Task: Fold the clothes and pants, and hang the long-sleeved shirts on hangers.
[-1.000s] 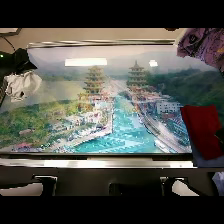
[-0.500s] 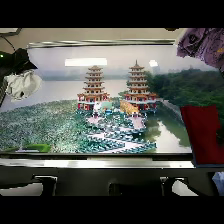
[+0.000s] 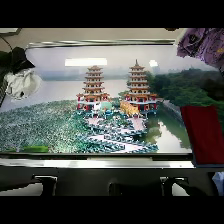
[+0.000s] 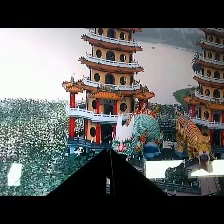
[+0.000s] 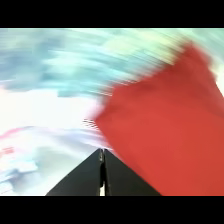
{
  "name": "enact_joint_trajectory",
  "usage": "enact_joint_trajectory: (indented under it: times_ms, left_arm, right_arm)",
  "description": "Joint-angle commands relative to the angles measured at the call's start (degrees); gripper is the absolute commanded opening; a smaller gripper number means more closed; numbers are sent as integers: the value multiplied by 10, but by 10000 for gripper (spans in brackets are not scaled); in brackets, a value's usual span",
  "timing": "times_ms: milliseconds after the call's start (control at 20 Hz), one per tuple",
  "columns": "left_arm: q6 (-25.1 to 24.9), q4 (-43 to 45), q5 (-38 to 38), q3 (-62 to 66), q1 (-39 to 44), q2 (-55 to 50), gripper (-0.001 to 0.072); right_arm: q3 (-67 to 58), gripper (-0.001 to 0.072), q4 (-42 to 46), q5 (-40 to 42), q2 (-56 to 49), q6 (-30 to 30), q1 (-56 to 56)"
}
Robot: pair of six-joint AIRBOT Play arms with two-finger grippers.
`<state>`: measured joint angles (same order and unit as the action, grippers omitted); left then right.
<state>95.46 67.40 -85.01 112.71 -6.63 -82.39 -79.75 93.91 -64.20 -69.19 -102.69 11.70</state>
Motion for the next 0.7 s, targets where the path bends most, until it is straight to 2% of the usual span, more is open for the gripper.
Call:
enact_joint_trajectory:
  times_ms: [0,150,300,500,650]
  left_arm:
    - [-29,41,-1,-1,9,33,17]
    - [-58,102,0,-3,47,66,17]
    - [-92,111,5,-42,91,96,17]
    - [-85,141,75,-184,117,178,16]
    - [-85,142,114,-260,116,228,17]
  right_arm:
    - [-22,27,-32,46,3,83,-162]
    - [-22,28,-33,45,3,103,-280]
    - [-22,27,-42,43,5,96,-352]
    - [-22,27,-73,43,32,93,-365]
    - [-22,27,-65,17,56,137,-365]
